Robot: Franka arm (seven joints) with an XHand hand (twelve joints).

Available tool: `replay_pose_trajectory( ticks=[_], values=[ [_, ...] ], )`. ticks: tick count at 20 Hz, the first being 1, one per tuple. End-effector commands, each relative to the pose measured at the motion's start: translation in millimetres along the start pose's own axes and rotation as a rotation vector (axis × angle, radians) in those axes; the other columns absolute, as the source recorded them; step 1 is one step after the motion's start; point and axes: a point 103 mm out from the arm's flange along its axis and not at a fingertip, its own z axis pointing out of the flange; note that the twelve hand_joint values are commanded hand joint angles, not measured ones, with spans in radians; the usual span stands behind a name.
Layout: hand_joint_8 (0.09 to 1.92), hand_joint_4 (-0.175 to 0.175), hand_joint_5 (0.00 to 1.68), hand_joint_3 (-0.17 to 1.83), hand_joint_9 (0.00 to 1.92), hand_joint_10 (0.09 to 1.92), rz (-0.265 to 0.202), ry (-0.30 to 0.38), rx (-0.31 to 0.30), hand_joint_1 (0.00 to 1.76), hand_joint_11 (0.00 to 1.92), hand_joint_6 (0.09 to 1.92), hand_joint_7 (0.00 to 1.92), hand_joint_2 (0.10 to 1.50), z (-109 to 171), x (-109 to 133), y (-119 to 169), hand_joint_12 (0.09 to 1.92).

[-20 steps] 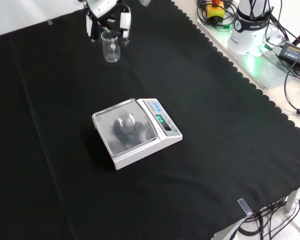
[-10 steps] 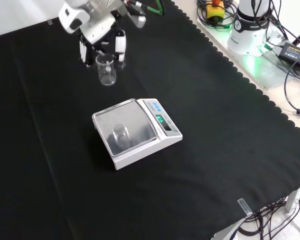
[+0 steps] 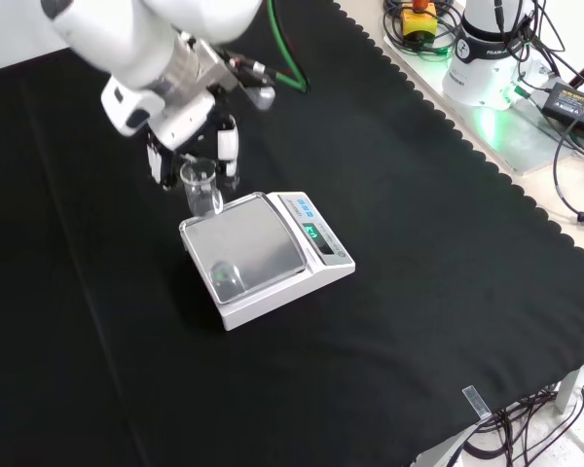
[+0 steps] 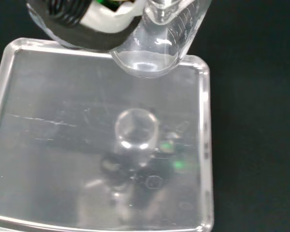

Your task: Put the beaker on the electronic balance.

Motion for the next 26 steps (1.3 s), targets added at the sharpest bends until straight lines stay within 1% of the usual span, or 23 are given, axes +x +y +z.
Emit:
replay_pose_trajectory(
  ticks=[1,6,12,18,26],
  values=[
    [0.71,-0.124,1.00,0.01,1.55,0.09,0.001,-0.059,0.065,1.14,1.65,0.97,1.07,1.10,23,31,9,0.47],
    [0.71,-0.125,1.00,0.01,1.55,0.09,0.011,-0.066,0.071,1.14,1.65,0.97,1.07,1.10,31,27,-1,0.46],
    [0.71,-0.125,1.00,0.01,1.55,0.09,0.019,-0.046,0.070,1.14,1.65,0.97,1.07,1.10,40,23,-9,0.46],
    [0.71,-0.126,1.00,0.01,1.55,0.09,0.014,-0.019,0.064,1.14,1.65,0.97,1.07,1.10,48,23,-13,0.46],
    [0.71,-0.127,1.00,0.01,1.55,0.09,0.016,-0.009,0.050,1.14,1.65,0.97,1.07,1.10,52,24,-11,0.46]
  ],
)
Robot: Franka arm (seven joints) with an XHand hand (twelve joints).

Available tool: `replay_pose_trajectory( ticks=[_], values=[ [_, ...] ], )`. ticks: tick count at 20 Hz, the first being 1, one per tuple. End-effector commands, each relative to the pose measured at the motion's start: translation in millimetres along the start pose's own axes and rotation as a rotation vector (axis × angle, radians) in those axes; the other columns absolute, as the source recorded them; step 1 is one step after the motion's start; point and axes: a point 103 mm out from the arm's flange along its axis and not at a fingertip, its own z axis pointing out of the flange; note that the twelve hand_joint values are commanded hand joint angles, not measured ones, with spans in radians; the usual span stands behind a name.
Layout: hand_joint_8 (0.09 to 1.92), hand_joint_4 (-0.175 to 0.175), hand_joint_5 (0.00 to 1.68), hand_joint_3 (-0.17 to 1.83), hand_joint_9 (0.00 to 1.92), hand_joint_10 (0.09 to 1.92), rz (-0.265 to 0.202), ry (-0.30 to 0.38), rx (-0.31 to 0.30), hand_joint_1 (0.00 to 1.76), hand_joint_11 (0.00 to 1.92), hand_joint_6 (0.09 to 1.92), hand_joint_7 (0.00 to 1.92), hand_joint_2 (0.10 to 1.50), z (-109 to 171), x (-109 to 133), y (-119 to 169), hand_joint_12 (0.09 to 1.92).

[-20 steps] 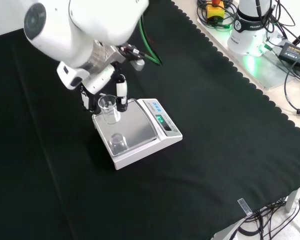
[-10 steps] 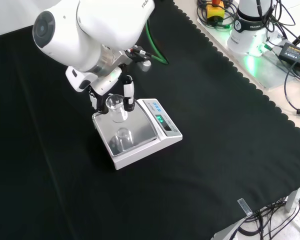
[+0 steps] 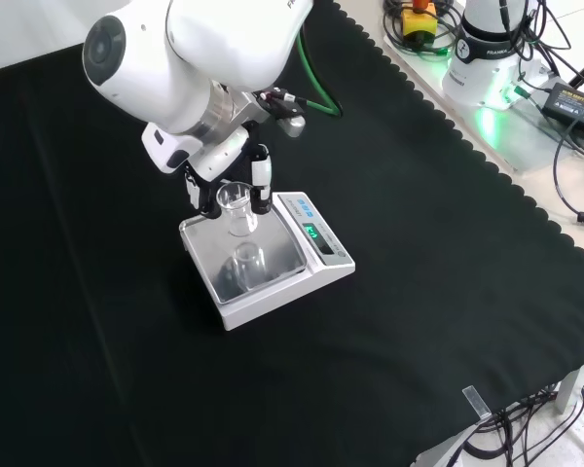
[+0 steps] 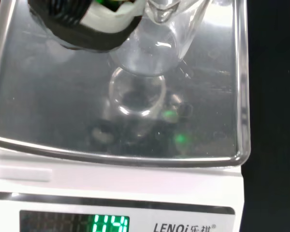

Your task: Put the beaker on the electronic balance.

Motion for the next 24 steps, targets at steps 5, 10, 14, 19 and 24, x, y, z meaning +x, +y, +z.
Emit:
replay_pose_trajectory(
  ticks=[5,10,14,19,24],
  values=[
    [0.71,-0.128,1.00,0.01,1.55,0.09,0.005,0.022,-0.019,1.14,1.65,0.97,1.07,1.10,4,2,3,0.46],
    [0.71,-0.131,1.00,0.01,1.55,0.09,0.009,0.024,-0.012,1.14,1.64,0.97,1.07,1.10,9,4,8,0.46],
    [0.71,-0.133,1.00,0.01,1.55,0.09,0.006,0.029,-0.002,1.14,1.64,0.97,1.07,1.10,13,6,13,0.46],
    [0.71,-0.134,1.00,0.01,1.55,0.09,0.007,0.033,0.003,1.14,1.64,0.97,1.07,1.10,17,8,18,0.46],
    [0.71,-0.135,1.00,0.01,1.55,0.09,0.014,0.018,0.011,1.14,1.64,0.97,1.07,1.10,23,12,23,0.46]
  ],
)
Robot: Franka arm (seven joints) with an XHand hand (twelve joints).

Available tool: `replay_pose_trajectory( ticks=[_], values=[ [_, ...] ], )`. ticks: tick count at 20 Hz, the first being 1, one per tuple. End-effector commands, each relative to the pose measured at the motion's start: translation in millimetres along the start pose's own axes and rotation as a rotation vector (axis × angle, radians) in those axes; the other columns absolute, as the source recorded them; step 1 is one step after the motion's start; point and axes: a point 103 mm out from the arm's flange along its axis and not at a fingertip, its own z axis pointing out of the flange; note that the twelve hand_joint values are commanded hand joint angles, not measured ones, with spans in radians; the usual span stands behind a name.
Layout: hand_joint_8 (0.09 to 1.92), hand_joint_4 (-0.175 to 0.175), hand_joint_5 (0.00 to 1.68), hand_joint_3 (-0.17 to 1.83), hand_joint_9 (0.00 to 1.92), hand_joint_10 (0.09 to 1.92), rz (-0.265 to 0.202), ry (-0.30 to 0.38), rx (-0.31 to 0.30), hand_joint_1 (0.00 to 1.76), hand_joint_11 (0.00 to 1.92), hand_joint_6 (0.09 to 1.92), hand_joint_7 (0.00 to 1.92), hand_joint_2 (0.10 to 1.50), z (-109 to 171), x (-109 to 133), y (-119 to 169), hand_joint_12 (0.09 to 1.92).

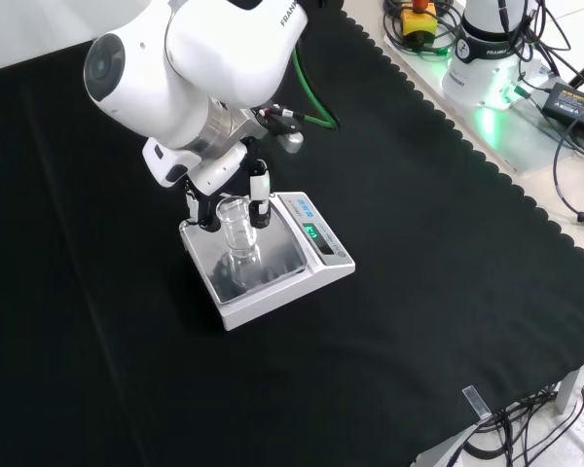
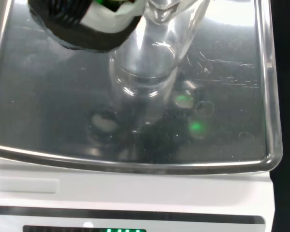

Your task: Put the beaker on the electronic balance.

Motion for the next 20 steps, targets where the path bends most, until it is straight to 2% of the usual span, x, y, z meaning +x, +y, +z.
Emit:
replay_pose_trajectory(
  ticks=[1,9,12,15,20],
  values=[
    [0.71,-0.135,1.00,0.01,1.55,0.09,0.008,-0.013,0.008,1.14,1.64,0.97,1.07,1.10,7,4,6,0.46],
    [0.71,-0.135,0.99,0.01,1.54,0.09,0.011,-0.038,0.014,1.14,1.64,0.97,1.07,1.10,16,16,16,0.46],
    [0.72,-0.118,1.00,0.01,1.54,0.09,0.013,-0.039,0.008,1.14,1.67,0.97,1.06,1.10,14,15,14,0.47],
    [0.71,-0.142,0.92,-0.05,1.54,0.09,0.015,-0.046,0.012,1.11,1.69,0.78,1.05,1.04,13,14,12,0.47],
    [0.73,-0.135,0.87,-0.17,1.57,0.09,0.017,-0.046,0.009,1.01,1.64,0.72,1.01,1.01,14,11,12,0.50]
  ],
)
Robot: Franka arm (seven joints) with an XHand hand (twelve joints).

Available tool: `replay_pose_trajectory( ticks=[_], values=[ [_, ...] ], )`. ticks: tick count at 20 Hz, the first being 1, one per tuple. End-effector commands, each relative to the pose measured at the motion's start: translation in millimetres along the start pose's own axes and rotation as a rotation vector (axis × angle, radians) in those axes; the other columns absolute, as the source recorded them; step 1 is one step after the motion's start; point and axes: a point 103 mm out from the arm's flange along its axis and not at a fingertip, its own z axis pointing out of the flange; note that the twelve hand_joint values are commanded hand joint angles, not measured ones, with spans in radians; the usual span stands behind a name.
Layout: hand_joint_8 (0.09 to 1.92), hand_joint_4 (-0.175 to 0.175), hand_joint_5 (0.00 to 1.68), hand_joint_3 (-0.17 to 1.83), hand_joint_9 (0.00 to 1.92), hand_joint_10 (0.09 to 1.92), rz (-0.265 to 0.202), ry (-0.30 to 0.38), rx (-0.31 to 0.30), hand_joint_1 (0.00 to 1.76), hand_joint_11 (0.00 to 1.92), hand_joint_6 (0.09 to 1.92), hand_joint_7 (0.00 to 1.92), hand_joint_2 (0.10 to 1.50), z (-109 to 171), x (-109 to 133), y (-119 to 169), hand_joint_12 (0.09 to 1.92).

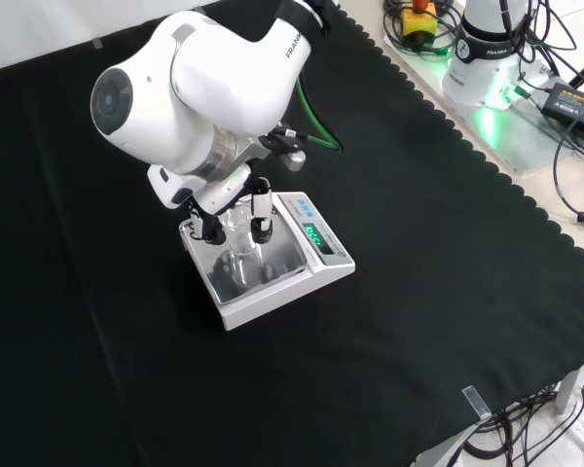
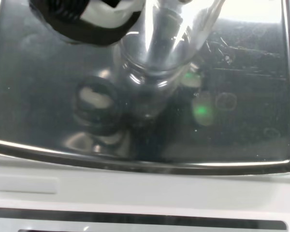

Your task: Put the beaker on the electronic balance.

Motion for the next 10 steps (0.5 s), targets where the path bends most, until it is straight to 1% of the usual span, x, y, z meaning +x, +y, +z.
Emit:
replay_pose_trajectory(
  ticks=[1,5,8,10],
  values=[
    [0.74,-0.129,0.85,-0.17,1.56,0.09,0.004,-0.003,-0.003,0.99,1.61,0.74,1.00,1.00,-0.4,-2.7,-1.7,0.52],
    [0.75,-0.112,0.73,-0.17,1.50,0.09,0.008,-0.003,-0.010,0.91,1.48,0.84,0.96,0.94,-1.1,-3.2,-2.7,0.63],
    [0.76,-0.111,0.69,-0.17,1.48,0.09,0.009,-0.008,-0.018,0.88,1.44,0.86,0.95,0.93,-1.1,-2.0,-3.8,0.66],
    [0.76,-0.111,0.68,-0.17,1.47,0.09,0.012,-0.028,-0.022,0.88,1.43,0.86,0.95,0.93,-0.6,1.2,-5.1,0.66]
  ],
)
